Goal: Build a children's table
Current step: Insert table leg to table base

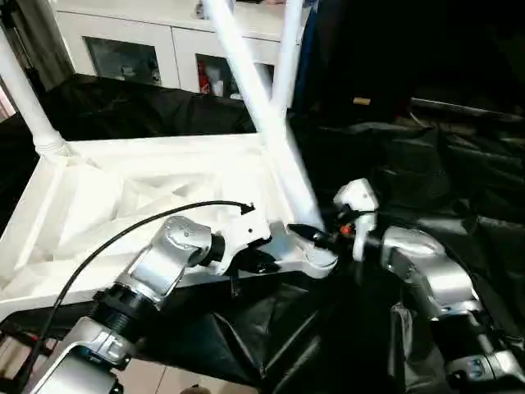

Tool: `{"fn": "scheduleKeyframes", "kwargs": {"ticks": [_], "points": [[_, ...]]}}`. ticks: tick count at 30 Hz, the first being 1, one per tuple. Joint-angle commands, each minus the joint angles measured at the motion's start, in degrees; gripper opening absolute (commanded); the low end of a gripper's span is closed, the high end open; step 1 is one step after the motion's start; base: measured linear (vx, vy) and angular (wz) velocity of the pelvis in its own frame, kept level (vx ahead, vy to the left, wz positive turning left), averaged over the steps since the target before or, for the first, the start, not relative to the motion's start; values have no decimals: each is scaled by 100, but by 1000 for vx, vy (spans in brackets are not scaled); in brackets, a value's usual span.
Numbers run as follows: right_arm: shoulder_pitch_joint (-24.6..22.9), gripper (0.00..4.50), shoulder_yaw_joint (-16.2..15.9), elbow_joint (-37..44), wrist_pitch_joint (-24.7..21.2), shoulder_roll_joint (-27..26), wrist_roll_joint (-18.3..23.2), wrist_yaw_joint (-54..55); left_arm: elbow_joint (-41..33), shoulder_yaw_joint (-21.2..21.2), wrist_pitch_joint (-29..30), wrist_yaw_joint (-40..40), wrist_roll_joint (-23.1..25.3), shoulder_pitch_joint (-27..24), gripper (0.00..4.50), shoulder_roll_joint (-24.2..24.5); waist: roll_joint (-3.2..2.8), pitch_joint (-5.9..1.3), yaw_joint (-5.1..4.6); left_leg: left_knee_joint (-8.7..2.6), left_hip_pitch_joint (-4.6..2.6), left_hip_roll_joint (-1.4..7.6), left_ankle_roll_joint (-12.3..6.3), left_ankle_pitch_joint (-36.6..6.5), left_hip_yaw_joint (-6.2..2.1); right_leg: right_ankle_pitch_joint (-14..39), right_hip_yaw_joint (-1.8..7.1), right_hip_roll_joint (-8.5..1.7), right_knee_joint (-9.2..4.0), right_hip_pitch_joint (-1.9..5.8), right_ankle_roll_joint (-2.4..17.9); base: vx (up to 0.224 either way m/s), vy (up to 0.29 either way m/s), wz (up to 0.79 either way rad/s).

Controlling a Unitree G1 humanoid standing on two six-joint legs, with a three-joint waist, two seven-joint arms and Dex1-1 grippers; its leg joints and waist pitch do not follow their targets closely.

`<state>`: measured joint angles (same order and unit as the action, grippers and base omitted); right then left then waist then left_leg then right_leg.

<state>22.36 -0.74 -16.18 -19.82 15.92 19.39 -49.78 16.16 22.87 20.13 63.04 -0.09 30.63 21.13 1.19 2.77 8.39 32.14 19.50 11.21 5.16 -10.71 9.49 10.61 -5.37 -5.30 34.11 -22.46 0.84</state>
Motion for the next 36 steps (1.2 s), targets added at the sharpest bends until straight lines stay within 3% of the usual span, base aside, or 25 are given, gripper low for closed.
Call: {"fn": "scheduleKeyframes", "kwargs": {"ticks": [1, 3, 4, 5, 6, 7, 9, 12, 13, 17, 20, 23, 29, 36], "points": [[-60, 186, 188, 91, -135, 44, 146, 138, -663, -505, -48, 62, -473, 185, 45, -79, -21, -416, -4, -317, 56, 191, -149, -611, -32, 95, 310, -338, -234, 343, 1274, 0, 0, 0], [-81, 186, 329, 288, -197, -29, 296, 234, -1027, -809, 154, 159, -846, 120, 56, -59, -2, -435, -1, -244, 102, 158, -296, -73, -12, -597, 301, -310, -155, 337, 1417, 0, 0, 0], [-81, 186, 329, 288, -197, -29, 296, 234, -1027, -809, 154, 159, -846, 120, 66, -59, -29, -433, 8, -235, 106, 172, -357, 33, -3, -815, 293, -316, -142, 318, 1578, 0, 0, 0], [-88, 186, 354, 326, -213, -43, 327, 245, -1119, -894, 256, 186, -958, 105, 79, -55, -28, -411, 5, -235, 113, 169, -371, -24, 5, -771, 286, -306, -154, 309, 1606, 0, 0, 0], [-105, 186, 390, 384, -240, -66, 359, 272, -1269, -1090, 405, 166, -1170, 93, 79, -54, -18, -400, -4, -236, 122, 157, -374, -113, 12, -678, 284, -299, -157, 319, 1603, 0, 0, 0], [-137, 186, 422, 458, -277, -78, 403, 286, -1388, -1273, 480, 104, -1373, 84, 98, -60, -17, -373, -12, -261, 116, 163, -358, -419, 23, -152, 284, -317, -206, 320, 1515, 0, 0, 0], [-180, 186, 432, 542, -338, -66, 454, 311, -1481, -1590, 630, -58, -1689, 108, 112, -130, -14, -348, -24, -282, 121, 168, -273, -633, 22, 423, 284, -321, -261, 324, 1337, 0, 0, 0], [-222, 186, 420, 592, -347, -38, 482, 329, -1466, -1778, 662, -234, -1806, 128, 143, -219, 25, -337, -33, -291, 106, 167, -190, -729, 25, 874, 293, -308, -307, 303, 1140, 0, 0, 0], [-239, 186, 426, 614, -357, -36, 503, 346, -1414, -1838, 676, -377, -1804, 150, 149, -297, -4, -325, -24, -301, 86, 181, -140, -876, 24, 1144, 296, -314, -335, 278, 1031, 0, 0, 0], [-256, 186, 434, 686, -343, -56, 519, 373, -1143, -1990, 779, -977, -1750, 245, 180, -654, 7, -319, -5, -306, 75, 174, -112, -1002, 22, 1463, 294, -314, -382, 266, 861, 0, 0, 0], [-221, 186, 377, 880, -375, -89, 539, 372, -817, -2233, 1028, -1472, -2131, 401, 207, -1215, 29, -356, 16, -272, 100, 165, -130, -752, 15, 1076, 294, -307, -331, 292, 885, 0, 0, 0], [-162, 186, 320, 1018, -427, -99, 542, 405, -540, -2167, 894, -1690, -2025, 530, 237, -1425, 53, -382, 18, -243, 122, 154, -264, -470, 11, 527, 288, -287, -273, 313, 983, 0, 0, 0], [-158, 186, 216, 1191, -478, -69, 578, 389, -692, -2367, 1210, -1716, -2556, 503, 282, -1836, 39, -367, 16, -232, 130, 153, -287, -506, 28, 680, 283, -307, -298, 315, 1055, 0, 0, 0], [-280, 186, 136, 1381, -613, -16, 632, 267, -887, -2544, 1598, -1427, -3380, 468, 333, -2132, 30, -368, 19, -235, 125, 155, -286, -566, 21, 844, 280, -299, -314, 314, 970, 0, 0, 0]]}}
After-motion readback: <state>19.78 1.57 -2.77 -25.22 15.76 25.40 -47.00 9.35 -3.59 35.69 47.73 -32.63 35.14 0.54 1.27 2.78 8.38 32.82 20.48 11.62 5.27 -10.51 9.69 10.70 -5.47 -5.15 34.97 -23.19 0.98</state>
